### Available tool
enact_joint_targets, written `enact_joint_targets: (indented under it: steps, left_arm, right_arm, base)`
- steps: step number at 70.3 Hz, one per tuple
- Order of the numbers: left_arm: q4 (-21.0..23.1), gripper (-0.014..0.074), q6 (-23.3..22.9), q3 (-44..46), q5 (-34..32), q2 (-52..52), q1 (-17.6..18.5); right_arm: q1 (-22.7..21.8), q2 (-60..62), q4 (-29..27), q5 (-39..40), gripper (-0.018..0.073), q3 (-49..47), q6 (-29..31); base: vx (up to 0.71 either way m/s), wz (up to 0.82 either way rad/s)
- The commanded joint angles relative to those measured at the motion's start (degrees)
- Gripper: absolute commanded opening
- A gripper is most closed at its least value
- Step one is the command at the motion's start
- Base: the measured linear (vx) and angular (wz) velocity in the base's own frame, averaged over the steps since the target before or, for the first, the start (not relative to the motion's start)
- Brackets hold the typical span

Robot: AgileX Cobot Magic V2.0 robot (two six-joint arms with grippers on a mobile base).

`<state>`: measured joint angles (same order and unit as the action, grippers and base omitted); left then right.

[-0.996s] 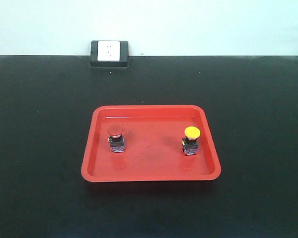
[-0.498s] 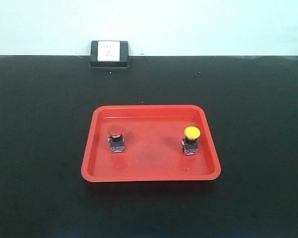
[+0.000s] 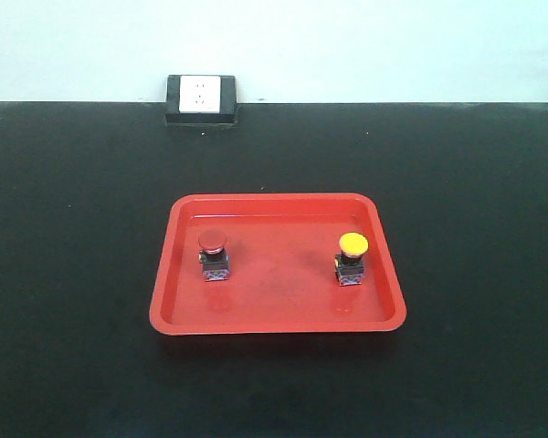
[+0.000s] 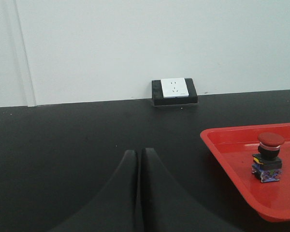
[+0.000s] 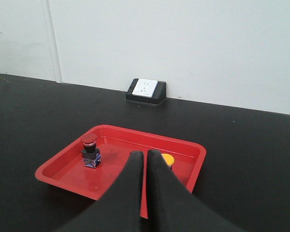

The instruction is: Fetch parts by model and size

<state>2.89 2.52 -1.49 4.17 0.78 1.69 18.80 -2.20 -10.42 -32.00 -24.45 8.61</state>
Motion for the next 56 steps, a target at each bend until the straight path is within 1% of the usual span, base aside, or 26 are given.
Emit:
enact_joint_targets:
  steps: [1, 43, 49, 56]
  left_arm:
    - [0.64, -0.0007, -0.3, -0.22, -4.74, 0.82, -0.08]
    - [0.64, -0.0007, -0.3, -0.22, -4.74, 0.82, -0.08]
    - [0.64, -0.0007, -0.3, -0.22, -4.74, 0.82, -0.08]
    - [0.64, -0.0007, -0.3, -0.22, -4.74, 0.82, -0.08]
  right_arm:
    - [-0.17, -0.67, -0.13, 3.94, -0.001, -1.35, 0.47]
    - [-0.17, -0.67, -0.04, 3.94, -0.001, -1.35, 0.47]
    - [-0.58, -0.67, 1.92, 4.29, -0.001, -1.35, 0.47]
    - [-3.35, -0.67, 4.46, 5.59, -0.001, -1.15, -0.27]
  base:
    - [0.0, 0.0]
    - [0.0, 0.0]
    - [0.0, 0.0]
    - [0.0, 0.0]
